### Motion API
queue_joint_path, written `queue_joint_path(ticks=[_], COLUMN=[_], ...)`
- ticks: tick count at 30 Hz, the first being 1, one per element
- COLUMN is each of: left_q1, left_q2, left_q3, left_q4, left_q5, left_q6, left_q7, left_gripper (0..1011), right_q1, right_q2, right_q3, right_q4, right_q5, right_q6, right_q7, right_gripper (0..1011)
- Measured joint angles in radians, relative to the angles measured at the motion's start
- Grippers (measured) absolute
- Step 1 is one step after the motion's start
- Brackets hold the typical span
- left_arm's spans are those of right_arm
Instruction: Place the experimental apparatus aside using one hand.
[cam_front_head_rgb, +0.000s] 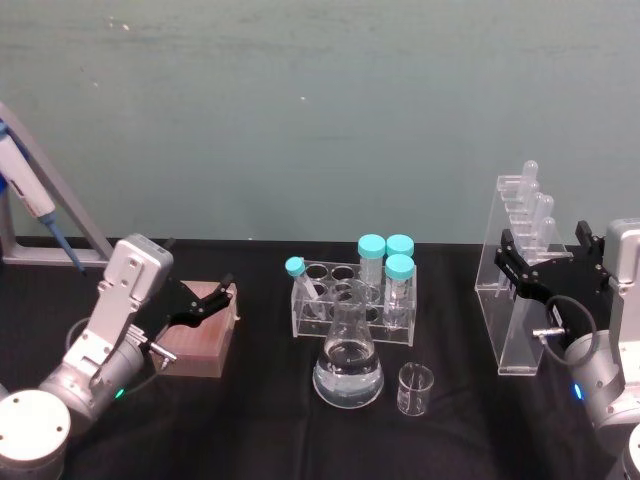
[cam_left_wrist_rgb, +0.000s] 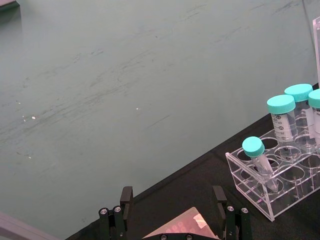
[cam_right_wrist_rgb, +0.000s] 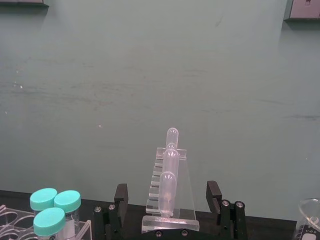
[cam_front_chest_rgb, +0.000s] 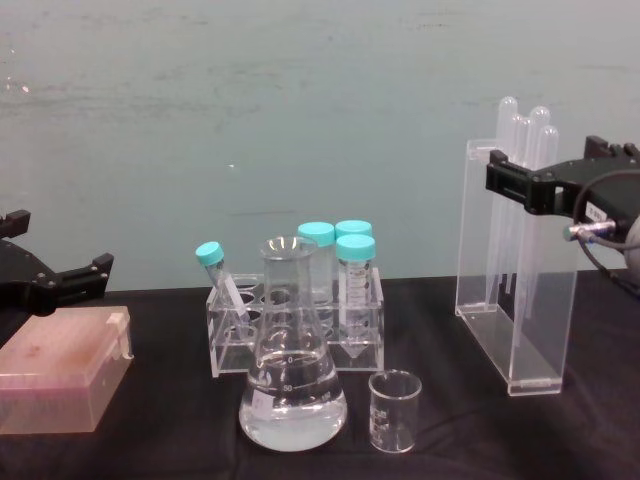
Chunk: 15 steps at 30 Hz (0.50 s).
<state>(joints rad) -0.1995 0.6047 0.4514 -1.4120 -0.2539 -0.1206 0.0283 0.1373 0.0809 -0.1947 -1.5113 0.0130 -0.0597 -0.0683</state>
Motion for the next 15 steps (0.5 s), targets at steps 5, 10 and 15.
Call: queue_joint_path(ticks=[5, 10, 15], left_q1=[0.0, 0.0, 0.0], left_q2=[0.0, 0.0, 0.0], left_q3=[0.0, 0.0, 0.0], left_q4=[0.0, 0.0, 0.0], left_q5=[0.0, 0.0, 0.0], left_q6=[0.0, 0.0, 0.0], left_q7=[0.0, 0.0, 0.0], left_gripper=[1000, 1000, 1000], right_q1=[0.004, 0.008, 0.015], right_q2=[-0.009, -0.018, -0.027], right_q3=[0.012, 0.022, 0.033], right_q4=[0.011, 0.021, 0.034], right_q5=[-0.005, -0.012, -0.017], right_q6=[0.004, 0.005, 0.007], right_q7=[0.015, 0.028, 0.045], right_gripper=[1000, 1002, 1000])
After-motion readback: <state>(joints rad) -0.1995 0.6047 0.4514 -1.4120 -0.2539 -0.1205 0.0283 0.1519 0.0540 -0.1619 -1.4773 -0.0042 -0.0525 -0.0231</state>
